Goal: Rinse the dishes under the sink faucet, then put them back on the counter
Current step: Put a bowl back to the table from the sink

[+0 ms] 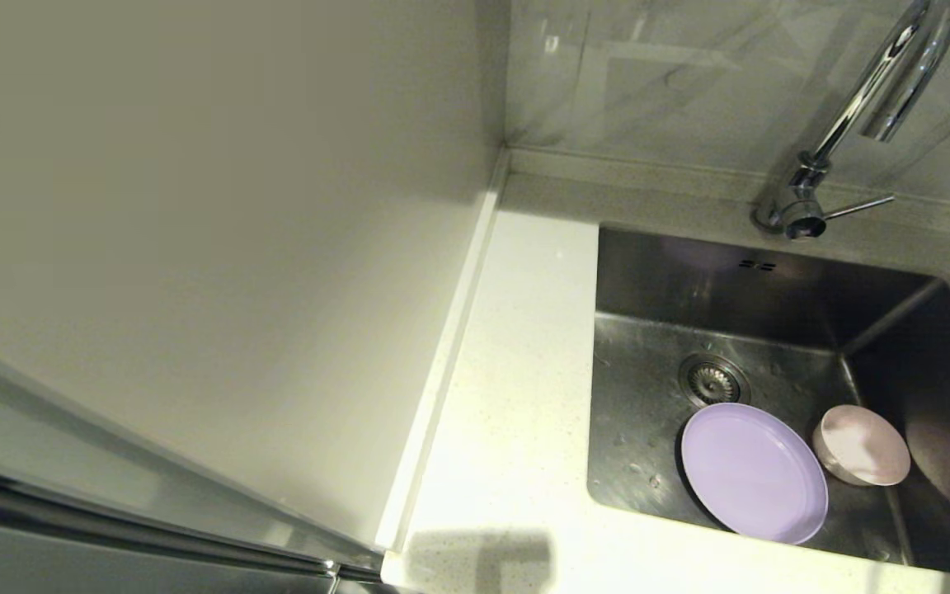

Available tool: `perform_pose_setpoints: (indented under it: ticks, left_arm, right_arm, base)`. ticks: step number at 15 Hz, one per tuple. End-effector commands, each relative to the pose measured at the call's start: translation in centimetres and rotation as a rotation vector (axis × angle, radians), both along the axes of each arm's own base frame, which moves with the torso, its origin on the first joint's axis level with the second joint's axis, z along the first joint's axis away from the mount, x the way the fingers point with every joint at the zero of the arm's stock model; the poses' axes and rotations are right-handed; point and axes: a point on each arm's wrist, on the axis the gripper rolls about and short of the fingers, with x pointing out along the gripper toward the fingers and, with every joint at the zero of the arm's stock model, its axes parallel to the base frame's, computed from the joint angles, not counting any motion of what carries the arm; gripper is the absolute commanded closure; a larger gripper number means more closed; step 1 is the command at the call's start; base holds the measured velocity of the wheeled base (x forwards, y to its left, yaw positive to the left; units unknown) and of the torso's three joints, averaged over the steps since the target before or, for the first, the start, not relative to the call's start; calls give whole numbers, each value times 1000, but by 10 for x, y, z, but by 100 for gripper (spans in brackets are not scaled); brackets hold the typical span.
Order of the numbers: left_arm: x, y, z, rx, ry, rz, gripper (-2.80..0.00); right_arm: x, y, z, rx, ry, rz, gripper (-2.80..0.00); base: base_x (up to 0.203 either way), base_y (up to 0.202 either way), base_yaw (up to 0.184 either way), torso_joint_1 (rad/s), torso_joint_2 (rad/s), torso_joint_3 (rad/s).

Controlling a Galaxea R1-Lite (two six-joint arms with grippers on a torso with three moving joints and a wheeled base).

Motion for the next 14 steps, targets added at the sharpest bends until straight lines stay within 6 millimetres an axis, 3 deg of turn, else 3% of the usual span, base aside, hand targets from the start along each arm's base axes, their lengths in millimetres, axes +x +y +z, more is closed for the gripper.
perform_pose_setpoints:
  ticks: [1,6,10,12,14]
  left_arm:
    - [0,0,-1,0,3,1,0]
    - [0,0,-1,0,3,0,0]
    - [0,0,-1,0,3,-1,0]
    - [0,0,-1,0,3,1,0]
    - [0,0,-1,0,3,1,0]
  right_arm:
    - [-9,-2,3,-39,-20,-34,0]
    - [6,-28,-1,508,326,-83,0]
    - [20,-43,-11,940,419,-324,0]
    - [29,-47,-25,1005,416,-517,0]
    - [43,-48,-57,791,426,-907,0]
  base:
    - [0,0,0,0,0,0]
    - [0,0,0,0,0,0]
    - [0,0,0,0,0,0]
    - [0,0,0,0,0,0]
    - [0,0,0,0,0,0]
